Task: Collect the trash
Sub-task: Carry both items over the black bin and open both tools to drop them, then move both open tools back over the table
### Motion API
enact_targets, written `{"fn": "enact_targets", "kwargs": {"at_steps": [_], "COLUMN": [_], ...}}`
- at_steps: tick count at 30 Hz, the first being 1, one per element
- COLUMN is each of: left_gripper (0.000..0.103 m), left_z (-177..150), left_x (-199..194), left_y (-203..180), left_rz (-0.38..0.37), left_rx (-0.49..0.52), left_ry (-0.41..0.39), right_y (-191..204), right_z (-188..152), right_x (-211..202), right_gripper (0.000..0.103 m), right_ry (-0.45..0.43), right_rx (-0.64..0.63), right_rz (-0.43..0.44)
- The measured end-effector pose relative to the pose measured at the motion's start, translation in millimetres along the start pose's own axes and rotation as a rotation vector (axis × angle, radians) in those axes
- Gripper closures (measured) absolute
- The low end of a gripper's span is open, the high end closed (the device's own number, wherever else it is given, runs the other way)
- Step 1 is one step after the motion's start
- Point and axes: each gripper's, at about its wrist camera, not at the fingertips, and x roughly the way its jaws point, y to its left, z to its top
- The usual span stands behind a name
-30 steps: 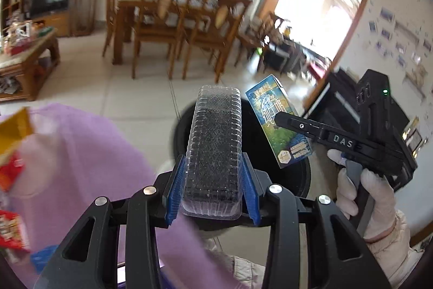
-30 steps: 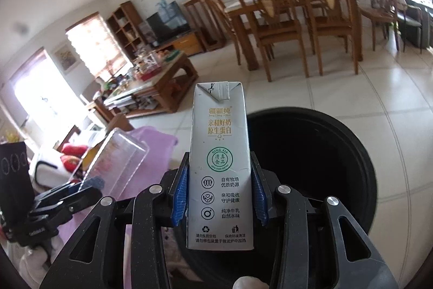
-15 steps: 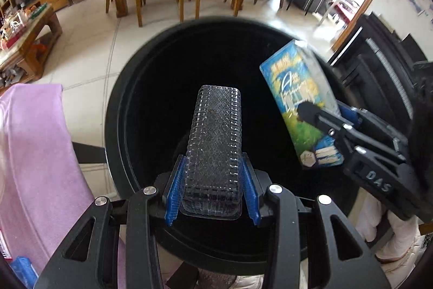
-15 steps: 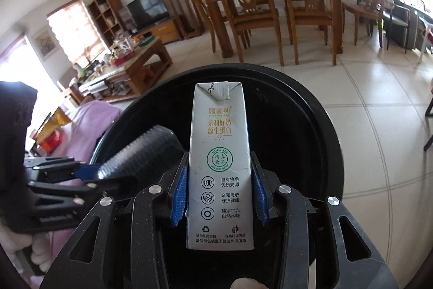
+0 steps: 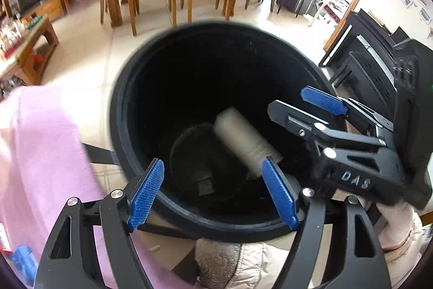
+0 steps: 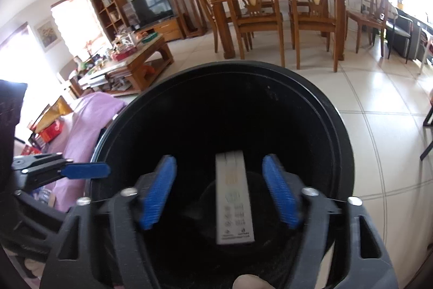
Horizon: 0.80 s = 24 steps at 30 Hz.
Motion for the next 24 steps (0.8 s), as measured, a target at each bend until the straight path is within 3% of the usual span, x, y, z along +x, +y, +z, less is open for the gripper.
{"fn": "enact_targets", "kwargs": {"at_steps": [3, 5, 7, 9, 12, 18, 24], "left_gripper": [0.025, 0.018, 0.017, 0.006, 0.005, 0.005, 0.005], "left_z": [-9, -17, -28, -35, -62, -118, -186], "left_x": [-24, -44, -70, -91, -131, -188, -210], "left_y": [1, 7, 19, 35, 71, 151, 249], "left_rz": [-0.015, -0.021, 0.001, 0.031, 0.091, 0.234, 0.369], "left_rx": [0.001, -0.006, -0.014, -0.033, -0.089, -0.234, -0.419], "left_ry": [-0.061, -0.120, -0.196, -0.254, -0.356, -0.426, -0.374], "right_y": [-2, 0, 6, 19, 49, 142, 278], "right_z": [3, 6, 8, 12, 21, 37, 34], "right_x": [-16, -30, -44, -55, -60, -45, -9], "right_gripper": [0.027, 0.018, 0.007, 0.005, 0.005, 0.005, 0.005], "right_ry": [-0.050, -0.099, -0.145, -0.182, -0.185, -0.118, 0.021], "right_rx": [0.064, 0.100, 0.118, 0.116, 0.076, -0.076, -0.401], "right_rz": [0.031, 0.044, 0.060, 0.072, 0.112, 0.233, 0.376]}}
